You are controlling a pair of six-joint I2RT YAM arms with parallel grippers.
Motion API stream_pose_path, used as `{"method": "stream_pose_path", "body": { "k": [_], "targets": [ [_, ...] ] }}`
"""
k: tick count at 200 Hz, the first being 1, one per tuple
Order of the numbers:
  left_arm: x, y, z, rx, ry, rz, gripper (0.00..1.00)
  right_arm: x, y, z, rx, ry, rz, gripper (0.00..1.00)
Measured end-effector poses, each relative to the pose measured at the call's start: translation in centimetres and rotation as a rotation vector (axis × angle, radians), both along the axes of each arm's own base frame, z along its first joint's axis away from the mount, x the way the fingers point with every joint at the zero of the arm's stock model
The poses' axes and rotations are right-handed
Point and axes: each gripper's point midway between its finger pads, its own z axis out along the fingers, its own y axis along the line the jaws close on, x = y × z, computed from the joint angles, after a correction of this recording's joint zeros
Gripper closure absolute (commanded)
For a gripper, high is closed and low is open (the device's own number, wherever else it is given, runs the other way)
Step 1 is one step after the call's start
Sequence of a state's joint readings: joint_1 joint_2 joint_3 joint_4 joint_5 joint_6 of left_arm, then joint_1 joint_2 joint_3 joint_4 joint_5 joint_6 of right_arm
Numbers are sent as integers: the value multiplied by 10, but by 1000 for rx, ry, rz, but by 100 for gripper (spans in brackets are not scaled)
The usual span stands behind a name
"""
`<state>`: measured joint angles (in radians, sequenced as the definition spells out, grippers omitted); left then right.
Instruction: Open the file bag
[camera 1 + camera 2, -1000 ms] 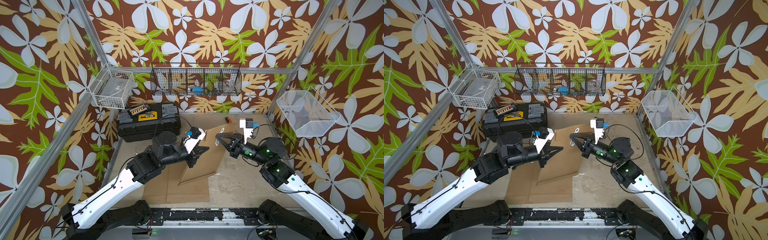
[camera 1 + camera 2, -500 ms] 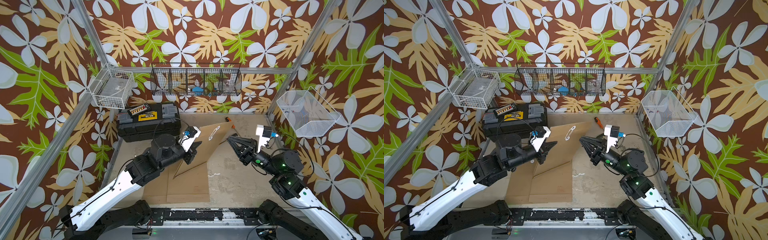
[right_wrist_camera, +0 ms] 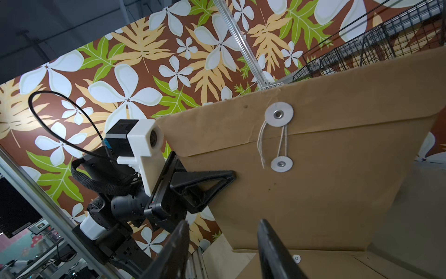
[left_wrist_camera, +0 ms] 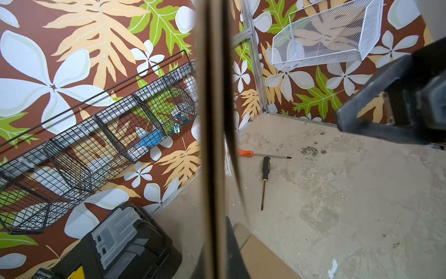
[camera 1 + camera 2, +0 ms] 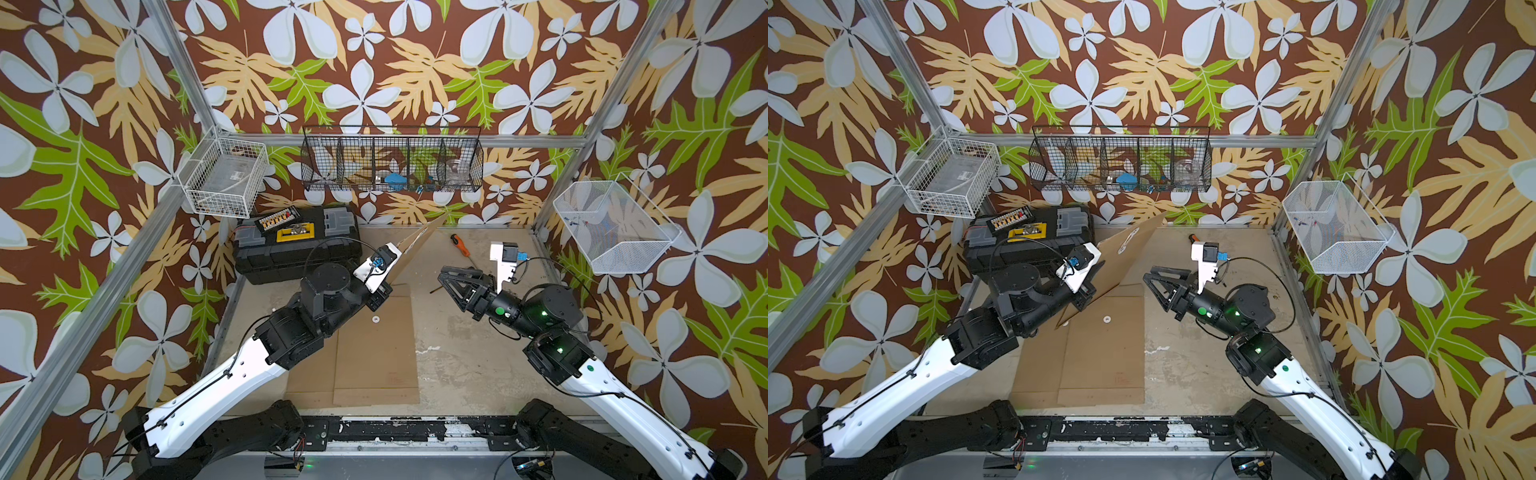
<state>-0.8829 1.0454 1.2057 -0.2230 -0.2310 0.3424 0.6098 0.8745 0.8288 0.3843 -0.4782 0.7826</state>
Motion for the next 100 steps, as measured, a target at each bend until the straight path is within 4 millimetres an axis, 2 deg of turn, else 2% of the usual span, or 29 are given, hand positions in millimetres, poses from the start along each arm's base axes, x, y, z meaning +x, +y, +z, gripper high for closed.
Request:
{"method": "stream_pose_path", "body": {
  "k": [100],
  "targets": [
    [-1,-6,2,-1,0,-28,100,33,32,-1,40,80,68,49]
  ]
}}
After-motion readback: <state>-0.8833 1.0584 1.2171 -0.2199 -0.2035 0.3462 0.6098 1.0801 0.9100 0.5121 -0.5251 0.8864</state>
